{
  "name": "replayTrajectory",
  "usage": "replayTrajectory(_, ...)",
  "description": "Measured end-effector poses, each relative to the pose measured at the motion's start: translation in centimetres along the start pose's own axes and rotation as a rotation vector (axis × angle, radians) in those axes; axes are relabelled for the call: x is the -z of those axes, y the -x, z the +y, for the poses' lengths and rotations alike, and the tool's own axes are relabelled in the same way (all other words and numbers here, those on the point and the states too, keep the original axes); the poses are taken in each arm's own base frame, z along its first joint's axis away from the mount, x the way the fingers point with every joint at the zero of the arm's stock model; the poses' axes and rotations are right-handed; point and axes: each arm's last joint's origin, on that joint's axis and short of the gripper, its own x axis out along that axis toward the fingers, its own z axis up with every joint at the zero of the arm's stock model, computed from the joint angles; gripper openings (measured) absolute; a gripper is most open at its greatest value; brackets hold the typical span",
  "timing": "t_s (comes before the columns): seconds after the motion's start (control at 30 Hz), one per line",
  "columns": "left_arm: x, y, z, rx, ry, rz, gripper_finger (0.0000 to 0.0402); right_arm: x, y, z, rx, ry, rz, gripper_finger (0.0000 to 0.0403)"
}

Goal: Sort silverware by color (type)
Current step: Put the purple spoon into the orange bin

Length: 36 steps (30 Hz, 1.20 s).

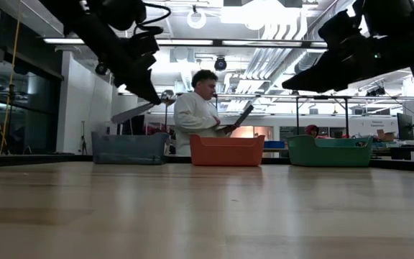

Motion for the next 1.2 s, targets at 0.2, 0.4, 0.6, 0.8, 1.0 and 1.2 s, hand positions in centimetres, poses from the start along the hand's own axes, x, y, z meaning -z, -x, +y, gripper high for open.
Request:
replayTrajectory(0.2, -2.2, -0.1, 2.6, -0.001, -0.027, -0.051, 0.0001, -0.4, -0.2, -1.6, 0.084, 0.061, -0.047, 0.0000)
replayTrajectory(0.4, -4.0, -0.4, 4.9, 0.031, -0.019, -0.190, 0.0001, -0.3, -0.2, -2.8, 0.144, -0.007, -0.041, 0.0000)
replayTrajectory(0.6, -4.6, -2.9, 6.4, 0.108, -0.019, -0.294, 0.0001, -0.2, -0.2, -3.8, 0.193, -0.027, -0.035, 0.0000)
replayTrajectory(0.8, -7.5, -6.7, 7.3, 0.124, -0.092, -0.310, 0.0000, -0.1, -0.2, -4.3, 0.219, -0.032, -0.032, 0.0000)
replayTrajectory(1.0, -10.0, -11.5, 6.9, 0.182, -0.176, -0.285, 0.0000, -0.1, -0.2, -4.4, 0.223, -0.033, -0.031, 0.0000)
replayTrajectory(1.2, -10.9, -15.8, 6.8, 0.188, -0.204, -0.218, 0.0000, -0.1, -0.2, -4.4, 0.222, -0.032, -0.029, 0.0000)
